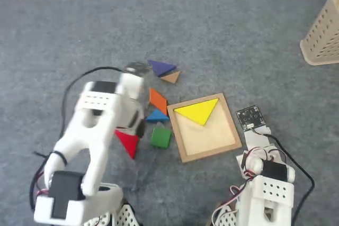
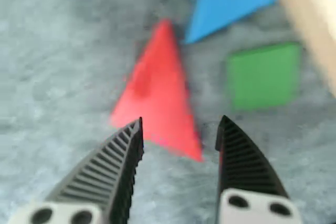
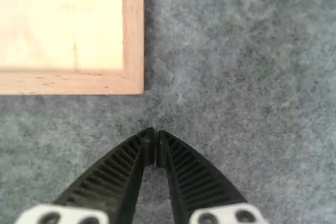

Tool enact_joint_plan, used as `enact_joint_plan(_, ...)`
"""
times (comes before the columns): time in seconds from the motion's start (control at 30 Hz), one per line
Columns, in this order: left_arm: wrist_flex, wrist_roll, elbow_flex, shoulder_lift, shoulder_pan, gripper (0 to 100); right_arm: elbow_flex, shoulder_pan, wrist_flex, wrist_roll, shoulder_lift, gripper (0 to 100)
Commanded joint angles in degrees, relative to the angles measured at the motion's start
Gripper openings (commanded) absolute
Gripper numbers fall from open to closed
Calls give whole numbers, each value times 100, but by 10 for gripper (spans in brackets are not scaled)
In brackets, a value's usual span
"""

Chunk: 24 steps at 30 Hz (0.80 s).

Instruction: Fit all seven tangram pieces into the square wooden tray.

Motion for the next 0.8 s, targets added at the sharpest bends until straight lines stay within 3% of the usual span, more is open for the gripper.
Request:
enact_joint_plan(0.0,-62,-475,-163,-70,-809,221,-35,-57,-110,79,-110,15)
enact_joint_plan(0.17,-229,-774,136,-70,-862,290,-35,-57,-110,79,-110,15)
enact_joint_plan(0.5,-1495,-774,1042,-70,-756,291,-35,-57,-110,79,-110,15)
enact_joint_plan(0.77,-1565,-466,1112,-53,-695,290,-35,-57,-110,79,-110,15)
